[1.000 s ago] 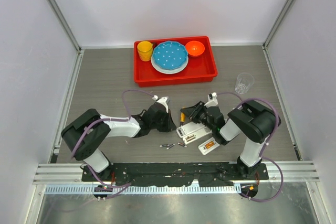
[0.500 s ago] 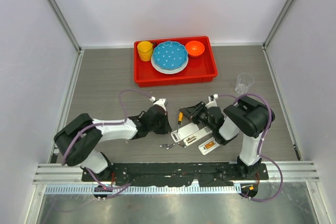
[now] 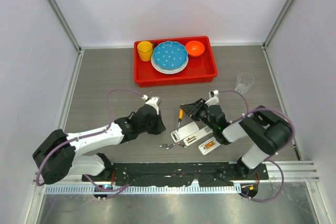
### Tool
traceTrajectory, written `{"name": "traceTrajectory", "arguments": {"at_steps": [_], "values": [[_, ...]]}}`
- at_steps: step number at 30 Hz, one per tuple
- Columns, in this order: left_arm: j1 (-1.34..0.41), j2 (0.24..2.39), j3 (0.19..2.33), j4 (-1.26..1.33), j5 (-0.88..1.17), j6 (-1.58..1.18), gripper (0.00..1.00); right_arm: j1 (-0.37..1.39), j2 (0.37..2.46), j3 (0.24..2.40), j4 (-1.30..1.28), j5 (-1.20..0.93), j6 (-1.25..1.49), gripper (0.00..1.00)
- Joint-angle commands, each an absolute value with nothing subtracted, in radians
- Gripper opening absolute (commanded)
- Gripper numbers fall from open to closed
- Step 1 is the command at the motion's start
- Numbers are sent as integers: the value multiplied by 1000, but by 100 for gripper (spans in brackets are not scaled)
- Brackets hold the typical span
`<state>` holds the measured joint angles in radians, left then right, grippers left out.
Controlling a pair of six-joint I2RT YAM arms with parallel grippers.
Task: Unload the batteries from the remote control
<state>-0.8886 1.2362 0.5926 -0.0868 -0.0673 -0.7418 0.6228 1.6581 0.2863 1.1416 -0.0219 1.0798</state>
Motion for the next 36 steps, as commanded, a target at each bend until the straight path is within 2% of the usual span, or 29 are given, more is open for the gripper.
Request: {"name": "traceTrajectory", "arguments": {"at_steps": [1, 3, 7, 17, 36], "values": [[-890, 1265, 543, -57, -3, -759, 0, 719, 1450, 330, 942, 187, 890, 1], [-891, 1281, 517, -9, 35, -782, 0, 797, 1376, 336, 832, 330, 801, 1], [-894, 1311, 494, 81, 63, -811, 0, 882, 1282, 341, 750, 489, 721, 1], [-919, 1426, 486, 208, 91, -859, 0, 974, 1351, 296, 799, 672, 748, 1], [-956, 1526, 471, 281, 66, -907, 0, 988, 1431, 319, 779, 624, 833, 1]]}}
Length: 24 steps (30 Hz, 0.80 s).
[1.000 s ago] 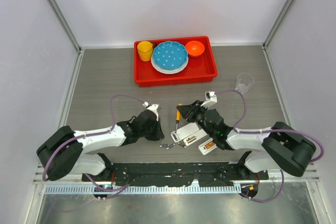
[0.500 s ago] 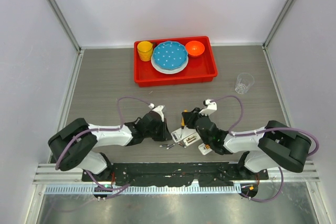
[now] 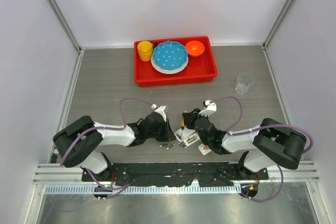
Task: Unload the batteries from the remote control
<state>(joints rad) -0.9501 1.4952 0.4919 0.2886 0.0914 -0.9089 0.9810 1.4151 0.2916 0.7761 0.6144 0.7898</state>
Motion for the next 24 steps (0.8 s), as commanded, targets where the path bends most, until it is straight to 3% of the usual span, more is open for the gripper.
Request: {"name": "traceTrajectory", "arguments": {"at_steps": [1, 13, 24], "values": [[-956, 1531, 471, 284, 63, -908, 0, 986, 1434, 333, 769, 594, 841, 2], [-956, 1568, 466, 287, 40, -902, 0, 922, 1437, 330, 772, 465, 1022, 1], [-956, 1614, 506, 268, 40, -879, 0, 945, 1489, 452, 816, 404, 655, 2]]}}
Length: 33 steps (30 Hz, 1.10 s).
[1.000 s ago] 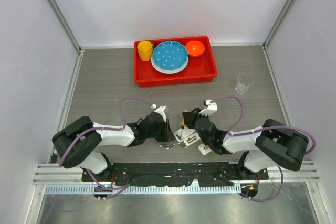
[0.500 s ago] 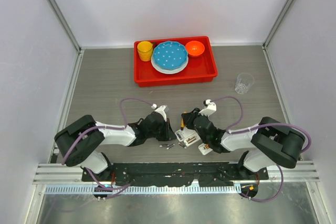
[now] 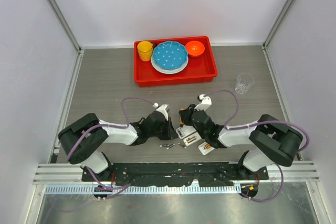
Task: Unload the batteries from the remote control
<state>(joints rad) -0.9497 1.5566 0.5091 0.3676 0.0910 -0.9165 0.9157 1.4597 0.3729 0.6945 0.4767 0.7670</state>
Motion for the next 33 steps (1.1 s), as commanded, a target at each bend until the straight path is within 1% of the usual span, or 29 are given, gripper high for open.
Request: {"name": "traceTrajectory", "arguments": {"at_steps": [1, 8, 12, 18, 23, 30, 33], "values": [[-956, 1614, 509, 265, 40, -879, 0, 951, 1497, 453, 846, 378, 643, 1], [-956, 1643, 525, 258, 40, -877, 0, 982, 1532, 463, 902, 348, 611, 1], [-956, 1637, 525, 236, 22, -882, 0, 982, 1551, 465, 908, 357, 640, 1], [-956, 1546, 506, 172, -32, -871, 0, 982, 1511, 472, 885, 382, 672, 1], [-957, 1477, 522, 114, -46, -845, 0, 982, 1488, 527, 842, 365, 666, 1], [-954, 1407, 545, 28, -84, -828, 0, 982, 1532, 572, 815, 374, 650, 1], [-954, 1385, 540, 8, -92, -824, 0, 982, 1581, 598, 810, 390, 640, 1]]}}
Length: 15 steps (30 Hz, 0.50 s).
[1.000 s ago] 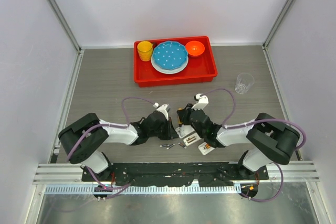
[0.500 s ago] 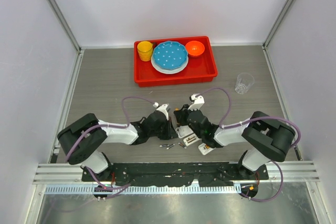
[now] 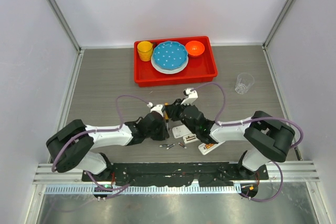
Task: Unload the batteries from the remote control
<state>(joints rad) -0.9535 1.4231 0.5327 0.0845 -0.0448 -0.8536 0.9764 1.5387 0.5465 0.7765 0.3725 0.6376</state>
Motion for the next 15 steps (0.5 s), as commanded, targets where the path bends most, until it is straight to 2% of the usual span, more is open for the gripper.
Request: {"name": "traceTrajectory", "arguments": {"at_steps": [1, 10, 13, 15], "values": [[-954, 1379, 538, 3, -97, -824, 0, 982, 1594, 604, 813, 388, 638, 2], [-954, 1304, 541, -55, -123, -805, 2, 980, 1563, 618, 795, 382, 637, 1], [-954, 1246, 551, -78, -138, -793, 9, 976, 1513, 607, 776, 388, 637, 2], [-948, 1188, 560, -92, -141, -779, 17, 968, 1480, 586, 770, 388, 650, 1]]}}
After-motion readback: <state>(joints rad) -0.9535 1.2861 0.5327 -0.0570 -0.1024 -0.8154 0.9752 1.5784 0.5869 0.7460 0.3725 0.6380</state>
